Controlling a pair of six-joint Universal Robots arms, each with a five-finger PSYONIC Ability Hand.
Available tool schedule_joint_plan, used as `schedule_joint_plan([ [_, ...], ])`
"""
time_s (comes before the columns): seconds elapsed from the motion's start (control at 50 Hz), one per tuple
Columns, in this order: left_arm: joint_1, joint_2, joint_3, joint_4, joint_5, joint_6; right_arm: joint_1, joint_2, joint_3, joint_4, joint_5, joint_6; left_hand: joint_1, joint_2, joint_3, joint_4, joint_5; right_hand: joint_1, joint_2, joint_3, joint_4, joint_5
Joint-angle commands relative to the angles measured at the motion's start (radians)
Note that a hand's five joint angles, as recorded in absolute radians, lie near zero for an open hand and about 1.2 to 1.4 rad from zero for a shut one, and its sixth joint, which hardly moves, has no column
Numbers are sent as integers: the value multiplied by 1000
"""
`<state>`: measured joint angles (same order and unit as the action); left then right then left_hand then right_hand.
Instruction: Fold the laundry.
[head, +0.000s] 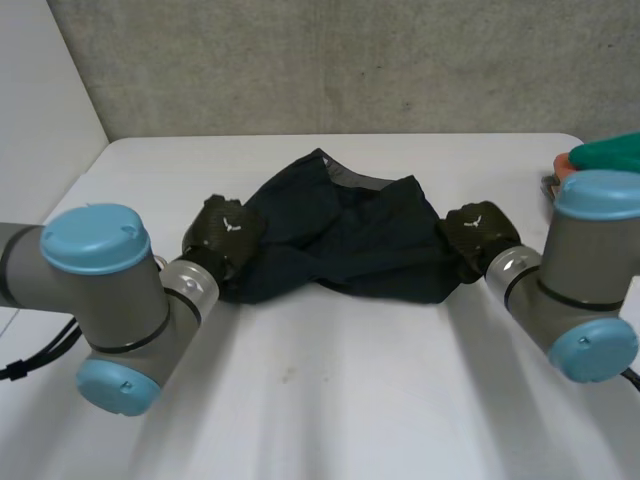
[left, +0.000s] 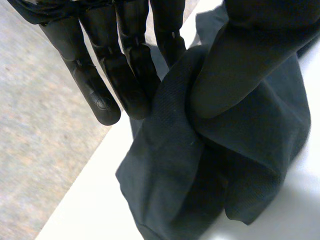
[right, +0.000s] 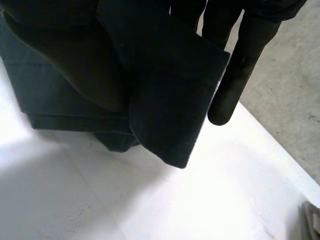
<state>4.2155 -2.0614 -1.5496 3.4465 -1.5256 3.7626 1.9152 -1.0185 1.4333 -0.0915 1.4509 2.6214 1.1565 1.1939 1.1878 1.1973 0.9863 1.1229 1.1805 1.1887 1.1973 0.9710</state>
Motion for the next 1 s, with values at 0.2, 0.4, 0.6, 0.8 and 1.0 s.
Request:
schedule_joint_plan([
  [0.2, 73, 110, 167, -9, 33, -73, 174, -224, 32, 205, -144, 321, 240, 202, 208, 199, 235, 273, 216, 208, 199, 251],
  [0.4, 150, -88, 433, -108, 19, -69, 502, -78, -7, 82, -86, 514, 240, 202, 208, 199, 235, 273, 216, 208, 199, 251],
  [0.6, 158, -109, 433, -164, 32, -73, 598, 88, -189, 170, 120, 480, -760, -798, -792, -801, -765, -948, -1006, -1014, -1023, -971],
  [0.8, 175, 182, 240, -240, -19, -202, 398, -167, -106, 183, 27, 326, -925, -963, -957, -966, -930, -948, -1006, -1014, -1023, -971],
  [1.0, 199, 437, -22, -409, 10, -461, 239, -167, -125, 184, -38, 20, -905, -942, -936, -946, -909, -948, -1006, -1014, -1023, -971],
])
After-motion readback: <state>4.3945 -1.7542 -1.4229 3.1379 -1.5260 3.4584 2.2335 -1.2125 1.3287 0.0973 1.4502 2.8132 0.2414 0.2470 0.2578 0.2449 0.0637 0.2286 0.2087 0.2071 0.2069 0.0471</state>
